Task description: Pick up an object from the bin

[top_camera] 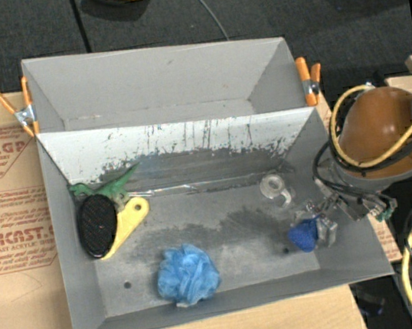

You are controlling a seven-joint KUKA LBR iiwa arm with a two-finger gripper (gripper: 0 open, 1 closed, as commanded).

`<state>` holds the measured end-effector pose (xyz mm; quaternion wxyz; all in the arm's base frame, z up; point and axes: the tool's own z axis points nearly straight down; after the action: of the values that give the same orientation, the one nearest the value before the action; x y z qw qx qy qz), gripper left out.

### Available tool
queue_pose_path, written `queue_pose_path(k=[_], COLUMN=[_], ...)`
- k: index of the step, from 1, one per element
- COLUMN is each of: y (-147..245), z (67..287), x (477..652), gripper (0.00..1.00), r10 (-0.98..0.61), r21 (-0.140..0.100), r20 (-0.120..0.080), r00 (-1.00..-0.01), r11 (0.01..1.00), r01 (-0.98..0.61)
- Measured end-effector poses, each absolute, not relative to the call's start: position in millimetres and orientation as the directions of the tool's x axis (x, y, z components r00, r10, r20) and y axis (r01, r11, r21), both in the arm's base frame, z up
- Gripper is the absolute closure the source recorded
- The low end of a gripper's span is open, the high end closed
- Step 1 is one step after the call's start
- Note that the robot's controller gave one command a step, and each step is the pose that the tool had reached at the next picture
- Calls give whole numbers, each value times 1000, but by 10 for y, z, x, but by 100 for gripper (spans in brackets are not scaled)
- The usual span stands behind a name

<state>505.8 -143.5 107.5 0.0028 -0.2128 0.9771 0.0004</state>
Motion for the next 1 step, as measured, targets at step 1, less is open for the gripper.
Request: queue_pose_path(k=[1], y=[-1423], z=[1252], x=[5034], gripper=[100], r10=[-416], r21=[7], r20=[2], r00=[-909], r11=[909], r01=[-416])
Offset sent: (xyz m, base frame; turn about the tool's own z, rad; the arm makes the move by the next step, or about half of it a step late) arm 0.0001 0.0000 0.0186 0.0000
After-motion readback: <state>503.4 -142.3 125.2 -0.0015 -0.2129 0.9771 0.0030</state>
